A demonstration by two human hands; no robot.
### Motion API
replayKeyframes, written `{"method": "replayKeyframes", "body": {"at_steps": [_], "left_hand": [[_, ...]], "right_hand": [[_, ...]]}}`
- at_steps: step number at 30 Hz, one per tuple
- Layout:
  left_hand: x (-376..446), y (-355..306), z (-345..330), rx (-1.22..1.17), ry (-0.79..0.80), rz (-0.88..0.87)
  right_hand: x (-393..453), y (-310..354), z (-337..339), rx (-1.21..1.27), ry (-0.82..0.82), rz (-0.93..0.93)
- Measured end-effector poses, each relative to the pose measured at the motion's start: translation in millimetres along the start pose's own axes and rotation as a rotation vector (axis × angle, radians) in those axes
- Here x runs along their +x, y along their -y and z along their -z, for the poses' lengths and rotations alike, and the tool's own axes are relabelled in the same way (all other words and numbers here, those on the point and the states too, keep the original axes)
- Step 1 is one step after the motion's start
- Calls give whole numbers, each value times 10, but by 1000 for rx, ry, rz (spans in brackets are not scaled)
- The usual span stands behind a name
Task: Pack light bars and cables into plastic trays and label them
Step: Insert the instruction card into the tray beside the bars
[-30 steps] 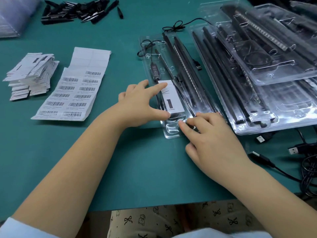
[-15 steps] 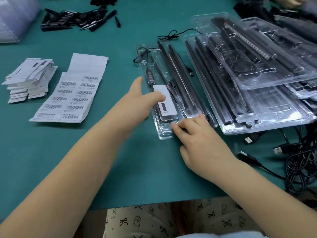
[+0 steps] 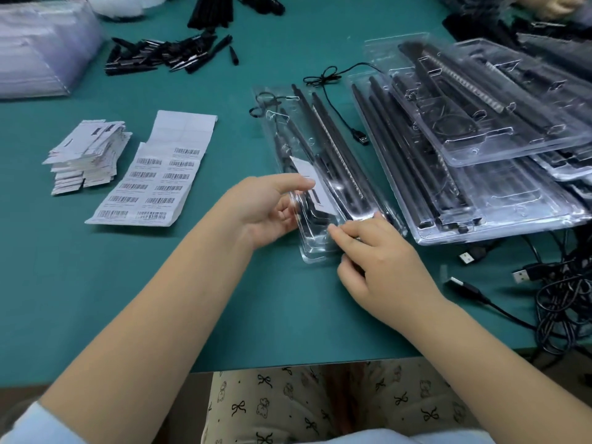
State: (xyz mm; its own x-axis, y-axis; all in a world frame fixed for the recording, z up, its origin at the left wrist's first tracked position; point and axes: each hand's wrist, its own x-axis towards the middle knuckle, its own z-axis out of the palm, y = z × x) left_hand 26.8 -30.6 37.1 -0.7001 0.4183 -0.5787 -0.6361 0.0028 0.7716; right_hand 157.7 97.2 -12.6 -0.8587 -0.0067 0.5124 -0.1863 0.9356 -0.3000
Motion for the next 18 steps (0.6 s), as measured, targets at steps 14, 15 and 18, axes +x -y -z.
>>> {"method": "replayKeyframes", "body": {"at_steps": [14, 15, 18], "left_hand": [[117, -16, 112, 631, -71, -171], [106, -6, 103, 556, -55, -181], [102, 25, 73, 422, -63, -236]], "right_hand": [[-34, -13, -8, 0, -12, -2], [-37, -12, -5, -2, -16, -1], [-19, -8, -4, 16, -18, -2]]}}
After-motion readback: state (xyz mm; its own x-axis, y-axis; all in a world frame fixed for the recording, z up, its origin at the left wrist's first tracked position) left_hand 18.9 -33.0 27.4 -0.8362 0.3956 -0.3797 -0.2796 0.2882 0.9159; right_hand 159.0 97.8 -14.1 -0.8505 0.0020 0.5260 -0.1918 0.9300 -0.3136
